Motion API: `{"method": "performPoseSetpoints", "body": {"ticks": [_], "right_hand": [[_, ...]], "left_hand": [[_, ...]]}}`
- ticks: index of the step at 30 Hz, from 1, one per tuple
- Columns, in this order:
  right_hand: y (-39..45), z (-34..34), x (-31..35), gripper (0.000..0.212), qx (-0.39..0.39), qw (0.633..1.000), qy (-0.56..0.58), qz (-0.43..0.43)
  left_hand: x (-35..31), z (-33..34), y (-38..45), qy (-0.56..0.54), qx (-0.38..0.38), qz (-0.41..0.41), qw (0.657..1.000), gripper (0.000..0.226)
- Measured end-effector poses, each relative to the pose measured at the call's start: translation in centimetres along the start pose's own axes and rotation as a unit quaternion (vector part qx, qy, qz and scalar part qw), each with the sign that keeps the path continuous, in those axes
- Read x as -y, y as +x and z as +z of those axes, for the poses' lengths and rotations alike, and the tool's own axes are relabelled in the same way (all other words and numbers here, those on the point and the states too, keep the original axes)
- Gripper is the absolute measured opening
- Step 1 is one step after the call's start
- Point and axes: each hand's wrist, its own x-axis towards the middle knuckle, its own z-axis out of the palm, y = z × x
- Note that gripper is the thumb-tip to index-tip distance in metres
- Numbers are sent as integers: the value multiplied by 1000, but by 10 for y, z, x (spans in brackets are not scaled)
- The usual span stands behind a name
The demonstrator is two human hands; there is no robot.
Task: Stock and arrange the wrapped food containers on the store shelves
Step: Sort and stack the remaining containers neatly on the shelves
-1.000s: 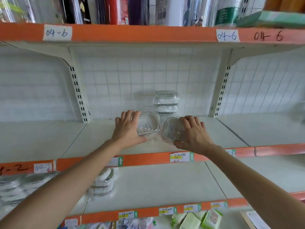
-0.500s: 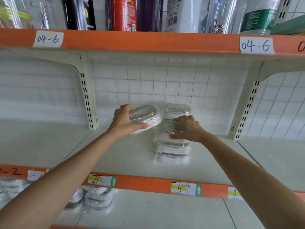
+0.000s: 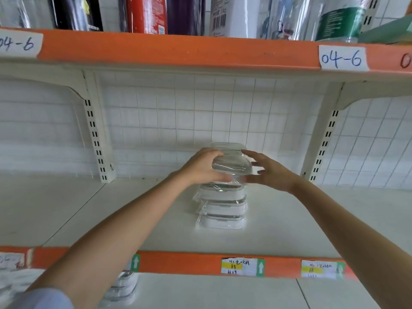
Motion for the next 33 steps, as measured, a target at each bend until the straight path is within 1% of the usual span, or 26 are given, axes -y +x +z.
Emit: {"method": "performPoseSetpoints", "body": {"ticks": [2,3,5,7,8,9,10,11,12,13,14,15,16,17,19,24,28,30,32,33], "right_hand": [[-5,7,-6,71,-9,999,-41,-19],[-6,10,-10,69,-13,999,-43,-28],[-7,14,-15,71,-28,999,-10,-18],[-5,15,-17,81,-39,998,37,16],[-4,17,-19,85,-37,997,59,29],[-4,20,-20,89,-29,995,86,36],[-3,24,-21,91,-20,992,118,39],[-3,28,-22,92,-15,988,150,41],[-2,32,-22,92,-18,983,177,43],[-2,35,-22,91,-28,979,197,47],[0,38,-20,91,-41,976,208,51],[1,39,-19,90,-58,975,206,52],[1,40,-18,90,-72,977,197,49],[2,41,-18,89,-85,978,186,45],[0,41,-19,89,-96,979,172,45],[-8,36,-24,97,-67,987,139,54],[-7,36,-22,94,-79,991,101,37],[-6,37,-24,93,-83,989,113,40],[-4,35,-25,92,-73,989,123,42],[-3,34,-25,92,-60,989,131,41]], "left_hand": [[3,9,1,11,5,5,1000,78],[5,10,0,-3,-16,2,1000,73],[13,8,-6,-89,-105,-23,990,60],[23,7,-16,-201,-183,-76,959,39],[28,8,-22,-247,-197,-114,942,33],[31,9,-29,-282,-198,-149,927,36],[34,12,-35,-305,-185,-177,917,47],[35,16,-40,-312,-159,-194,917,59],[33,21,-45,-306,-119,-200,923,67],[30,26,-47,-297,-72,-194,932,71],[28,31,-48,-292,-35,-181,938,67],[26,36,-47,-282,-25,-166,945,56],[25,39,-45,-266,-37,-159,950,43],[24,41,-43,-252,-58,-154,954,34],[22,44,-39,-236,-85,-144,957,29],[16,49,-37,-147,-124,-115,975,28],[18,47,-39,-125,-160,-95,974,33],[20,49,-40,-125,-145,-91,977,24],[20,48,-42,-138,-125,-101,977,37],[21,48,-42,-145,-127,-103,976,39]]}}
